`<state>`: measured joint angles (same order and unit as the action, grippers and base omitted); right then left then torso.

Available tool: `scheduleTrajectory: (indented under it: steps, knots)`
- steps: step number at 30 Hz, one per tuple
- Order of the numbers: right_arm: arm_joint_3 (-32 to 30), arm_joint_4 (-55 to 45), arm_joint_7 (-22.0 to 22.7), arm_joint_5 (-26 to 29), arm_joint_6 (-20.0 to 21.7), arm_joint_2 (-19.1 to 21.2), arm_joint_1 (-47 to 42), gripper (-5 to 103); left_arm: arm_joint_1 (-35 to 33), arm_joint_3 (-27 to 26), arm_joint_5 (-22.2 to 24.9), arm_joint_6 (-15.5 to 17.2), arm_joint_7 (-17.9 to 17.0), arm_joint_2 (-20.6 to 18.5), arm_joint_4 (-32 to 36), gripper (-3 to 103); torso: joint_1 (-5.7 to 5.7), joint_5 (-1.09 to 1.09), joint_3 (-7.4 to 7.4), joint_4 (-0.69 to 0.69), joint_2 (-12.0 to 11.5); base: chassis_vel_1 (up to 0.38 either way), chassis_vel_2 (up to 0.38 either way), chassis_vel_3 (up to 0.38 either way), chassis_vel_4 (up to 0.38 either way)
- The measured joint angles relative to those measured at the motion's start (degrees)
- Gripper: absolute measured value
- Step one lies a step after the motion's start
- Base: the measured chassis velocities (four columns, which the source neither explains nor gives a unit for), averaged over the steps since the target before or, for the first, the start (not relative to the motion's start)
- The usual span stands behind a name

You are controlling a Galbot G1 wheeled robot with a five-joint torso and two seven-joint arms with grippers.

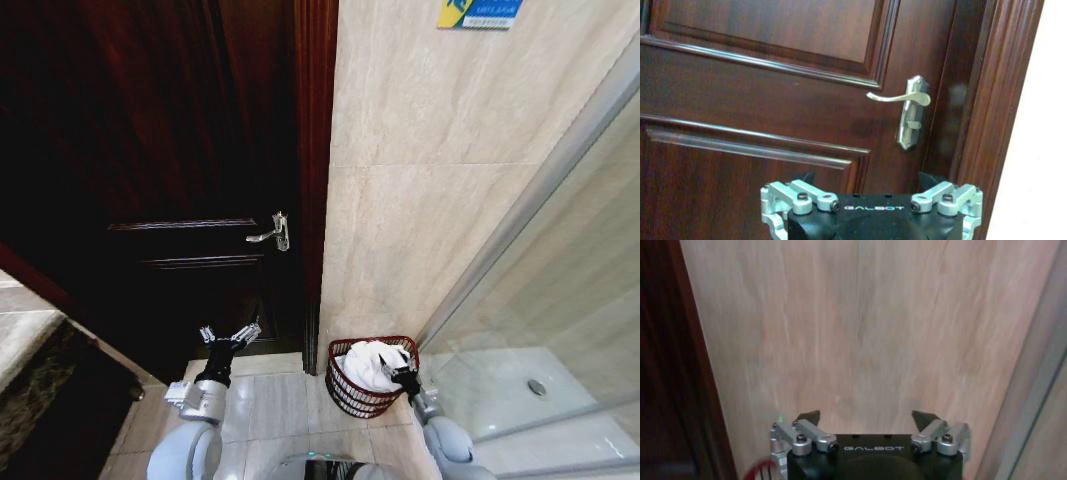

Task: Discard the used towel into the hamper.

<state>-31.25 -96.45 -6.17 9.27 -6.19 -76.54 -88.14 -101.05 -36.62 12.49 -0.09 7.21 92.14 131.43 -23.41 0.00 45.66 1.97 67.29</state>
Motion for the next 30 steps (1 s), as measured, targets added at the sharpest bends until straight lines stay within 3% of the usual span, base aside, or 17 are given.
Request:
scheduleTrajectory:
  steps: [4,16,30]
  knots:
    - [-0.38,-6.54,3.09,0.01,-1.87,-1.05,-4.48,100,0.0,0.0,0.0,0.0,0.0,0.0,0.0,100,0.0,0.0,0.0,0.0,0.0,0.0,0.0,0.0,0.0]
    - [-1.01,-21.09,7.19,-1.27,-6.92,-4.28,-16.17,100,0.0,0.0,0.0,0.0,0.0,-0.01,0.0,100,0.0,0.0,0.0,-0.01,0.0,0.0,0.0,0.0,0.0]
    - [-1.18,-30.52,7.84,-3.5,-5.04,-5.81,-18.48,100,0.0,0.0,0.0,0.0,0.0,0.0,0.0,100,-0.01,-0.01,0.01,0.0,0.0,0.0,0.0,0.0,0.0]
